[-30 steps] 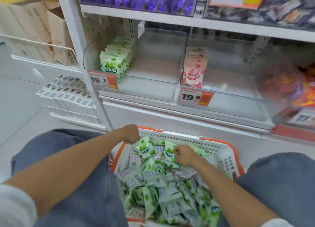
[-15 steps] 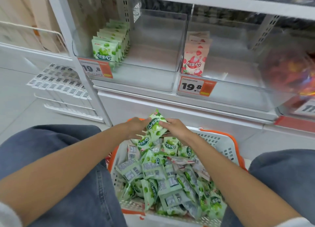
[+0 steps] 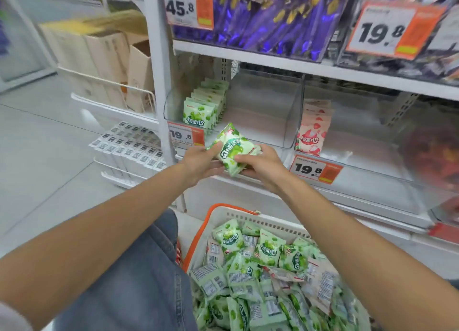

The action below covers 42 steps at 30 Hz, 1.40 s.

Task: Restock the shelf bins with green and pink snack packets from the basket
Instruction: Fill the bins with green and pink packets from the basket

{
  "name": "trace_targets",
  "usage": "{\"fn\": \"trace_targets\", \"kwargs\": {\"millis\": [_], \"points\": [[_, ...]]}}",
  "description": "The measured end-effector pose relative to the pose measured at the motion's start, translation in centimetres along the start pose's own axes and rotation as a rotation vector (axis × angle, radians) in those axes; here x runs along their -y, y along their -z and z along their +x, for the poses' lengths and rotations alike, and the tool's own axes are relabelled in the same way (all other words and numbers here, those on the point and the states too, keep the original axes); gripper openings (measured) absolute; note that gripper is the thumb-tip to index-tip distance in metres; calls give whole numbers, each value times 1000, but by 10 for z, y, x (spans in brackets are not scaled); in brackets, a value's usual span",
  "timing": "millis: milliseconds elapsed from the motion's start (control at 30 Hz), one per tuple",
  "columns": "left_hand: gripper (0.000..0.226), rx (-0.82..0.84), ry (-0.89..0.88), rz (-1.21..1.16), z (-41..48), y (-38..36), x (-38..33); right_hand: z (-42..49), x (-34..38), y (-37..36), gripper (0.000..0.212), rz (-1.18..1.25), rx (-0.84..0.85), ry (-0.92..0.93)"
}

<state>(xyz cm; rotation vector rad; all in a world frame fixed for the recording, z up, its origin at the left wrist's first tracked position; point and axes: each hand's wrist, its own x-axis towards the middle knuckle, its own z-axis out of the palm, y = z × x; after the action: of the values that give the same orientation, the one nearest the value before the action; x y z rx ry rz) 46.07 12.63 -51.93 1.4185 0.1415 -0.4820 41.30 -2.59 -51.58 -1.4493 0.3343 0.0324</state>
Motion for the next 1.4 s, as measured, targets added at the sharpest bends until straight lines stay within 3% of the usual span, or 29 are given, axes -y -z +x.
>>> {"fn": "trace_targets", "kwargs": {"millis": [100,167,267,333,433,533,600,667,767,867,1000,1067,1133,1200,1300,1400], "points": [[40,-37,-41,174,5,16,-32,22,32,-18,35,-130,-83,117],[47,-159,-118,293,17,28,-50,41,56,-27,37,-262,-174,203],[40,-382,-333,431,37,45,-69,68,88,-45,20,-486,-243,359],[39,-502,-420,532,48,54,-72,84,102,-57,11,-672,-195,421],[41,-607,-490,608,58,64,-66,110,104,-77,24,-943,-30,405],[40,-646,-475,529,68,77,-52,134,89,-96,14,-1189,82,414],[40,-629,-456,500,73,84,-43,146,76,-105,24,-1302,135,432],[33,-609,-461,484,77,88,-39,154,65,-108,12,-1384,135,479],[26,-599,-469,488,82,91,-39,160,56,-107,28,-1501,41,612],[25,-603,-461,493,86,92,-38,160,52,-104,52,-1451,-96,625],[27,-615,-462,499,87,93,-37,165,44,-104,75,-1136,-159,329],[29,-627,-470,509,86,92,-36,168,39,-105,75,-920,-129,174],[28,-638,-471,517,85,91,-34,170,38,-105,59,-870,-117,113],[26,-641,-470,512,83,88,-32,166,40,-101,28,-927,-125,132],[27,-585,-474,500,75,79,-25,150,40,-88,19,-941,-157,296],[31,-492,-505,589,57,57,-15,107,36,-66,11,-984,-216,592]]}}
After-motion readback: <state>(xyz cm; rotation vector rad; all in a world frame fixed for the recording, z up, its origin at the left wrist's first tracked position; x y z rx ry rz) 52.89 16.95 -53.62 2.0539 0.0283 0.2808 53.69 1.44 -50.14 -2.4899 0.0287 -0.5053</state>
